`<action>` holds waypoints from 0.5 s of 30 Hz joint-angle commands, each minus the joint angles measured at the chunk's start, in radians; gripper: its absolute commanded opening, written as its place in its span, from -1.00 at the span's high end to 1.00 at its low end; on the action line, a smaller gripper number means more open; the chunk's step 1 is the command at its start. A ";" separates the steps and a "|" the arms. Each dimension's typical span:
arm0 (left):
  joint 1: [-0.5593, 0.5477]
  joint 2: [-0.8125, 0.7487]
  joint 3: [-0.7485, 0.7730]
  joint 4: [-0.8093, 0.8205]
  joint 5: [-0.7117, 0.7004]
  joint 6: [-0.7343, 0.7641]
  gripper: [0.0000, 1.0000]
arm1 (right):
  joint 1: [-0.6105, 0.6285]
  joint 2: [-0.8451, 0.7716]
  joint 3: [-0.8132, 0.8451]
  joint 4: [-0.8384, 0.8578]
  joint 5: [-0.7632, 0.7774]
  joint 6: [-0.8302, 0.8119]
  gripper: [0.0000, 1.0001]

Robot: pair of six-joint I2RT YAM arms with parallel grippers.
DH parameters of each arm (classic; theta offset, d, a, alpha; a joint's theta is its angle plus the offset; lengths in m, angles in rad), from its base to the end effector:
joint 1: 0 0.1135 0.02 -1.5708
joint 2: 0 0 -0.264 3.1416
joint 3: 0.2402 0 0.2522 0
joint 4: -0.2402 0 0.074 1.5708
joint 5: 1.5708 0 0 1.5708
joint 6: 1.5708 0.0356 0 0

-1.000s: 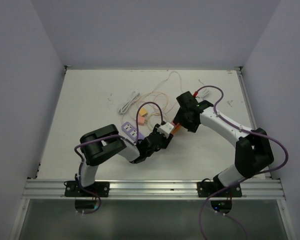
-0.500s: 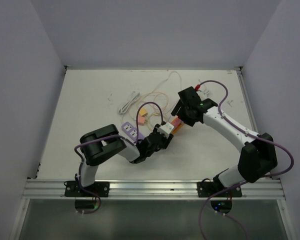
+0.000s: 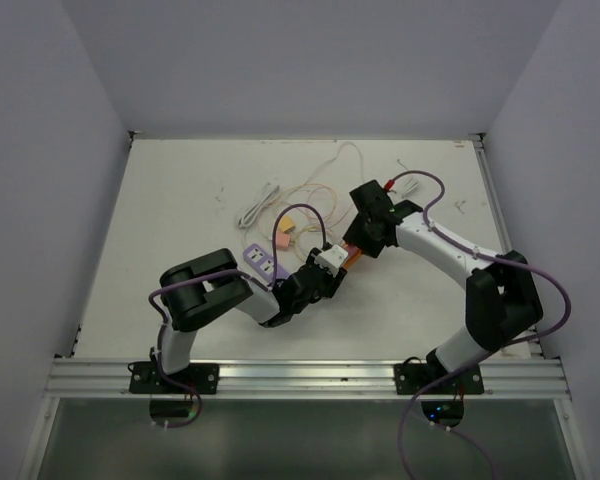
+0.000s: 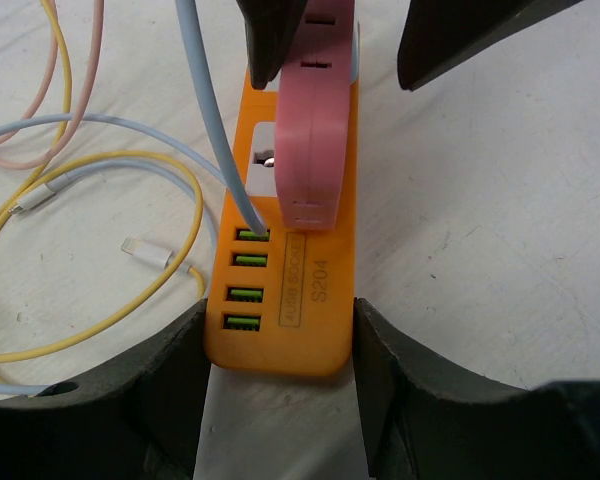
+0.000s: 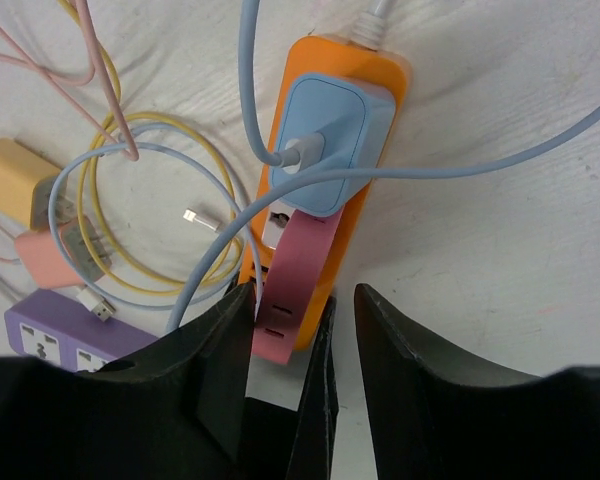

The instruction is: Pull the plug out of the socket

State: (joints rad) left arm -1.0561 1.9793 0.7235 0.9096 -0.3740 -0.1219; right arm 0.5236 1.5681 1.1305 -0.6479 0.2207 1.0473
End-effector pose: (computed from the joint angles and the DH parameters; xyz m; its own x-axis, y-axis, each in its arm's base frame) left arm 0.1878 -0.3057 0.1051 -0.2438 0.2011 -0.9488 0.6160 0.7877 0.0087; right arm 0.2787 0.1519 0.2319 -0.7289 0.5550 -0.4009 0.4638 0.8310 0.3072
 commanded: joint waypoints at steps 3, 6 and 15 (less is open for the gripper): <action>-0.004 0.009 0.017 0.055 0.010 -0.019 0.80 | 0.007 0.030 0.002 0.039 -0.018 0.023 0.20; -0.004 0.012 0.019 0.052 0.014 -0.019 0.84 | 0.007 0.046 0.012 0.036 -0.020 0.019 0.35; -0.005 0.035 0.034 0.028 0.047 -0.025 1.00 | 0.007 0.063 0.063 -0.001 -0.035 0.011 0.98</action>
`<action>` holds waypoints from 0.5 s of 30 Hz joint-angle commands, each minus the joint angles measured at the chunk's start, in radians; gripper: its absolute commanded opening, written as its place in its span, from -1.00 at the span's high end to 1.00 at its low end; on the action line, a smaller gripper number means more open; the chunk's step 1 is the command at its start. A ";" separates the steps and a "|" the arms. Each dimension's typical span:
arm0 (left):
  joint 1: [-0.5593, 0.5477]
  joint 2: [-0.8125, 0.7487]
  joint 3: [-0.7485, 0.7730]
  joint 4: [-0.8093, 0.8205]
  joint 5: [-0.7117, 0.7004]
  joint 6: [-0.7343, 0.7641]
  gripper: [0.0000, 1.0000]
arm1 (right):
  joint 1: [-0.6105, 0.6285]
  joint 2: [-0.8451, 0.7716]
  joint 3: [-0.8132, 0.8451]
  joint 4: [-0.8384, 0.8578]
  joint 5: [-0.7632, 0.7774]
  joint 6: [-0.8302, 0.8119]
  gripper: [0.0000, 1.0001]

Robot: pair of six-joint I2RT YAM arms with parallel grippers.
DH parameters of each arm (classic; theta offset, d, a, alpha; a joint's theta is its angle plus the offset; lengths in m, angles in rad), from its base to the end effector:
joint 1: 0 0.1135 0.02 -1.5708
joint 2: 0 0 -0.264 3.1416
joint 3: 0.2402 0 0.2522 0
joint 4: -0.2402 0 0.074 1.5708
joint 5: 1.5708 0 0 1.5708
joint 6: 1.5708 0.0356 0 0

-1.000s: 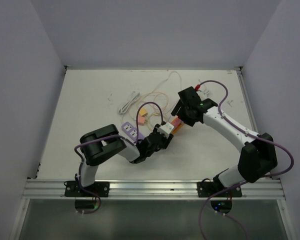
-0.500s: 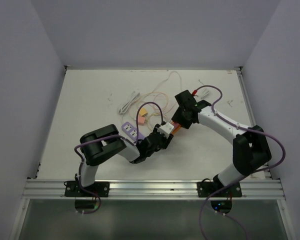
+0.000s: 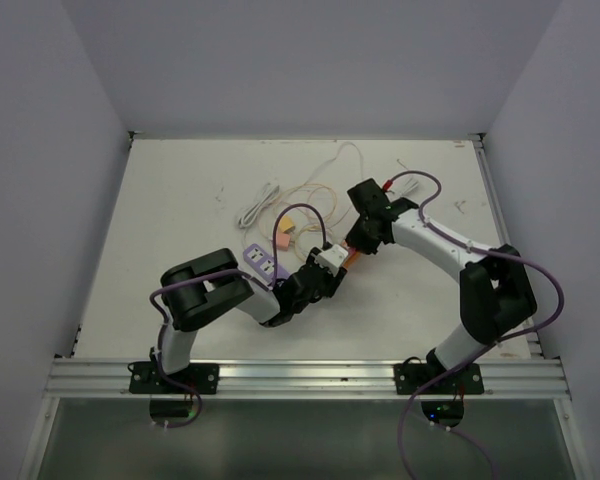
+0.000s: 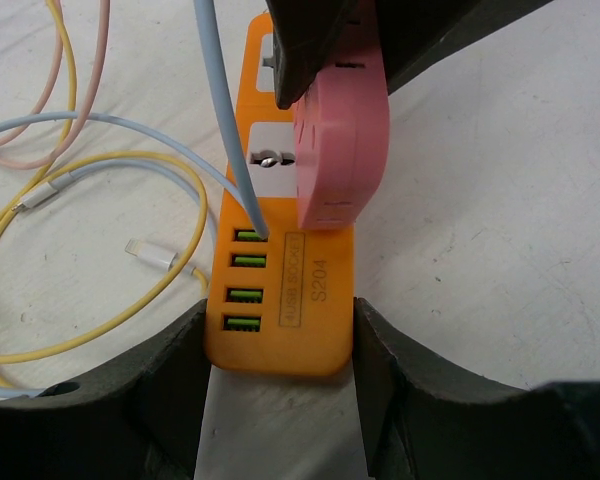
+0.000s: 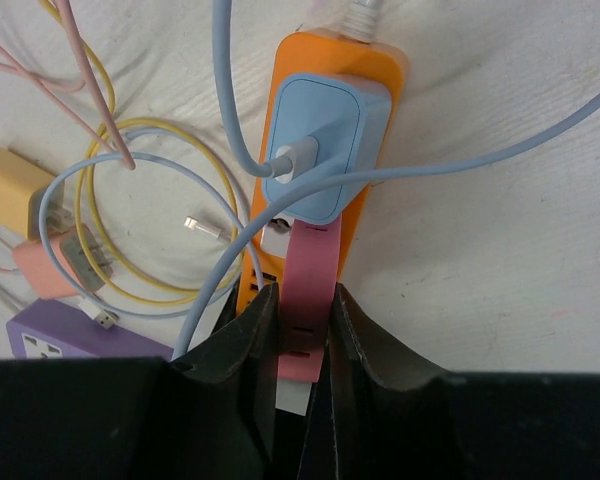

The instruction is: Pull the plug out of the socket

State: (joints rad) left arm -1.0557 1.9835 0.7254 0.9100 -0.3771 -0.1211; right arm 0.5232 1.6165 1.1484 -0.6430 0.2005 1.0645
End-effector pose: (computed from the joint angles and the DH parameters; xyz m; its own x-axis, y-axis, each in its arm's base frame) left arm 0.1883 -0.3060 0.1042 -0.2439 0.2030 -0.9483 0.6136 0.7895 0.0111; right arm 0.2860 0.1568 0.2227 -0.7377 0.5639 -0.3713 0.4786 0.8247 0.3015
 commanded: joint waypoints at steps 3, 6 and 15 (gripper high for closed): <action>-0.007 0.041 0.039 0.015 0.055 -0.034 1.00 | 0.008 0.008 0.091 -0.035 -0.012 -0.015 1.00; -0.007 0.046 0.040 0.010 0.058 -0.040 1.00 | 0.008 0.006 0.120 -0.072 -0.013 -0.020 1.00; -0.007 0.060 0.048 -0.014 0.055 -0.046 1.00 | 0.008 0.000 0.185 -0.130 -0.024 -0.011 1.00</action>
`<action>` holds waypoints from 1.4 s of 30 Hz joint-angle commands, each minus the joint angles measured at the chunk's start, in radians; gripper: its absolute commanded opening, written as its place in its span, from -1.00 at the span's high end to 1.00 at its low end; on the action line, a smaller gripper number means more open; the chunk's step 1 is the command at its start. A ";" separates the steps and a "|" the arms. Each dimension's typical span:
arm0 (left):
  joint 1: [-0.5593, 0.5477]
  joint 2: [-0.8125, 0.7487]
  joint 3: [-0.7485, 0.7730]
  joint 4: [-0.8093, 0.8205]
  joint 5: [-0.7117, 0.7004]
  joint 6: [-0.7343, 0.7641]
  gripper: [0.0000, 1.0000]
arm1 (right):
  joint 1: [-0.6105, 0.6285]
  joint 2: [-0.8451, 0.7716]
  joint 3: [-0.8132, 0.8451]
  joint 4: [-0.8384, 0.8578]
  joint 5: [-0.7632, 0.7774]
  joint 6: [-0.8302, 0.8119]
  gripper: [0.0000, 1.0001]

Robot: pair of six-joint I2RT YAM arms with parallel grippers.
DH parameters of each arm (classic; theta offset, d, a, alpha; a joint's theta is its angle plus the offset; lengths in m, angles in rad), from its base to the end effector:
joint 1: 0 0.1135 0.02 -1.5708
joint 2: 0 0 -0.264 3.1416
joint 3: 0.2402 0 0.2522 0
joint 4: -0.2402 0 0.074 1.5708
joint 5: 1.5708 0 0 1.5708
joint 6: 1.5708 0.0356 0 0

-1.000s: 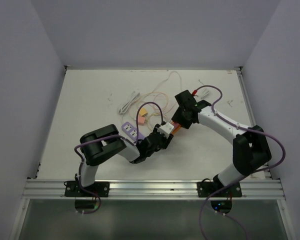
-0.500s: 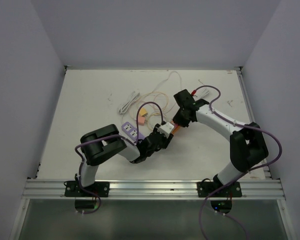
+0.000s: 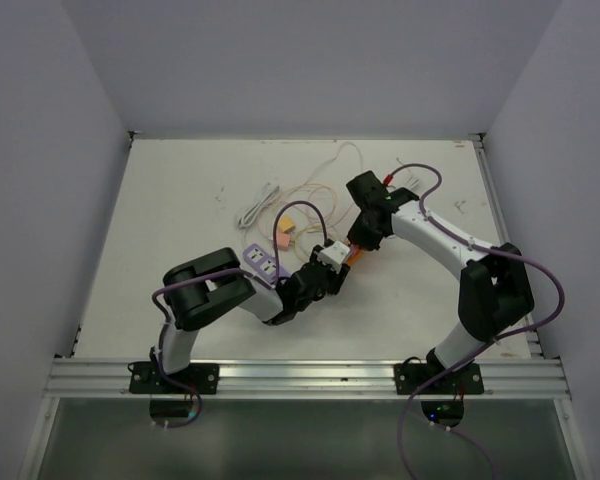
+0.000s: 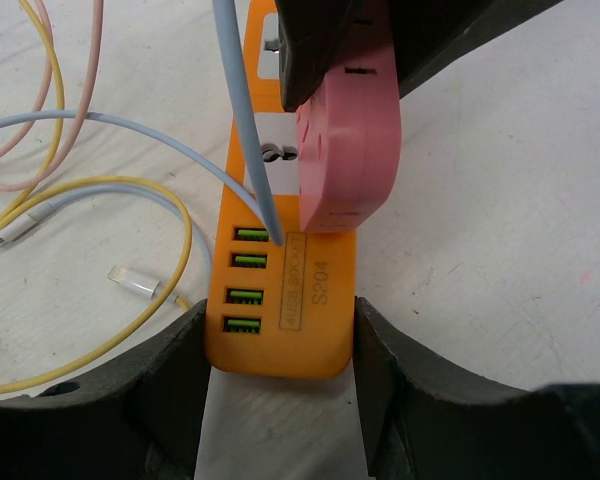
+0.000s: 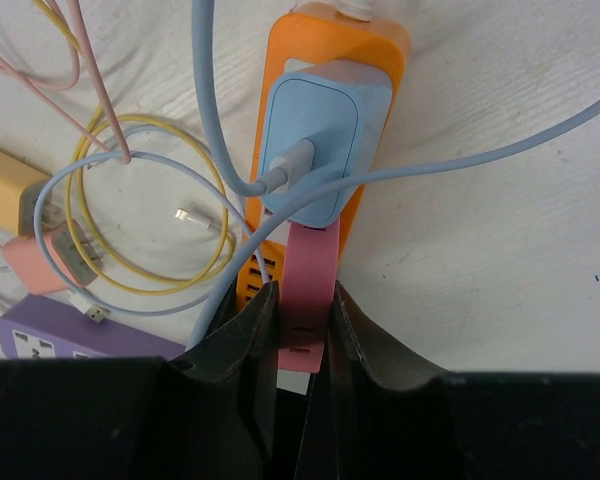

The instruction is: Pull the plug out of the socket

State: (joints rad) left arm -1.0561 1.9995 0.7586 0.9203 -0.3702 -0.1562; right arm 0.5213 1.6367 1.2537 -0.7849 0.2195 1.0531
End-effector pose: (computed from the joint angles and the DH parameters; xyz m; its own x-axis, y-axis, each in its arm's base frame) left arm 0.1922 -0.3136 0.1075 -0.2532 0.1531 -0.9552 0.6105 0.7912 -0.0350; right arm 0.2897 0.1574 0.2410 -0.7528 0.5457 -0.3681 0.4893 0.8380 0.2416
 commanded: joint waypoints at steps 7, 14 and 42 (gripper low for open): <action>-0.007 0.058 0.028 -0.066 0.057 -0.037 1.00 | -0.001 -0.026 0.082 0.018 -0.075 0.024 1.00; -0.007 0.082 0.030 -0.093 0.050 -0.074 1.00 | -0.058 -0.058 0.067 0.033 -0.104 0.048 1.00; 0.004 0.117 0.097 -0.218 0.014 -0.105 1.00 | -0.164 -0.167 -0.016 0.018 -0.187 -0.001 1.00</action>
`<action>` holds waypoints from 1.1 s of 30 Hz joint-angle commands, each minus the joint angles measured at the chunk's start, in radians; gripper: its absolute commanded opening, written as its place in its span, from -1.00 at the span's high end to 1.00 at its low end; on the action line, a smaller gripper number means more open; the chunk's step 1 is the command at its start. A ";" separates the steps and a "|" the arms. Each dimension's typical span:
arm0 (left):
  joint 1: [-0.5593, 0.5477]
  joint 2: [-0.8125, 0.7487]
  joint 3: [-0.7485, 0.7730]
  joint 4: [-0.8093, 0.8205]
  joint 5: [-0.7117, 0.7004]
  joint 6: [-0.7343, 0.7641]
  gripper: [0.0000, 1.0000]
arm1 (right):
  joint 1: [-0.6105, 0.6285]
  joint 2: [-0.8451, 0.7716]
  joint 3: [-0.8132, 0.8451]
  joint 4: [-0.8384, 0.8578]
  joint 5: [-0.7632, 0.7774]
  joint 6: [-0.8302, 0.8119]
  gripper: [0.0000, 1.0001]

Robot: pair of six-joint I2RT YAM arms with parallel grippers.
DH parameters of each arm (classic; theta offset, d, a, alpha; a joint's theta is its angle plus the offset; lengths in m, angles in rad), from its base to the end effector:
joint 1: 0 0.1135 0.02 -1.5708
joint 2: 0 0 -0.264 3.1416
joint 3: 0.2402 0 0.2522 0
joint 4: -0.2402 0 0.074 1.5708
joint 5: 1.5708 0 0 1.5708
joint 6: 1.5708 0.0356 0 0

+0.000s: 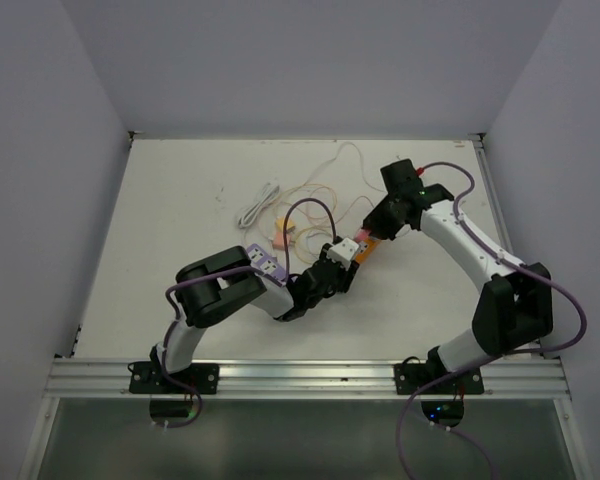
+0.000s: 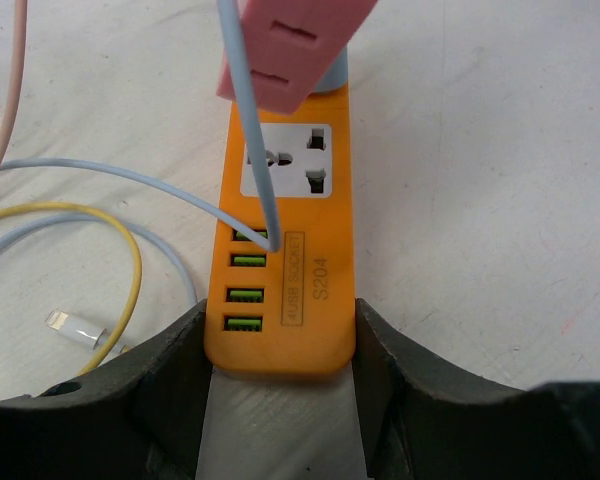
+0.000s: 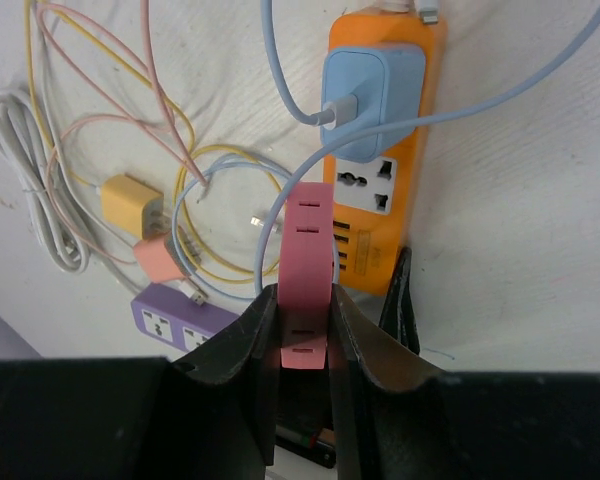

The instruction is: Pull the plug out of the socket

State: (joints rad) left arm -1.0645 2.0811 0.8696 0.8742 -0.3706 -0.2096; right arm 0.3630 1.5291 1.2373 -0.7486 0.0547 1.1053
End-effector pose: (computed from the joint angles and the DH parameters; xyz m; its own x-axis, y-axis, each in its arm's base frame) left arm 0.2016 -0.3369 0.1002 -0.2921 0.1268 -0.9479 0.6018 0.7947 -0.0791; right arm 0.2964 0.1105 0.2698 -0.6557 0.7054 -0.2692 0.5731 0.6971 0.4309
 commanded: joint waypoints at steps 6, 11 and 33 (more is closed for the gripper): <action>0.038 0.030 -0.011 -0.191 0.009 -0.056 1.00 | -0.013 -0.102 -0.016 -0.087 -0.039 -0.171 1.00; 0.040 0.027 -0.003 -0.215 -0.004 -0.054 1.00 | -0.027 -0.156 -0.067 -0.188 0.077 -0.298 1.00; 0.041 0.023 0.008 -0.238 -0.010 -0.047 1.00 | -0.032 -0.069 -0.242 -0.127 0.312 -0.390 0.47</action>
State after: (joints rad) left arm -1.0420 2.0743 0.8951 0.8177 -0.3599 -0.2264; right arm 0.3336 1.4528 1.0069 -0.9276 0.3897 0.7177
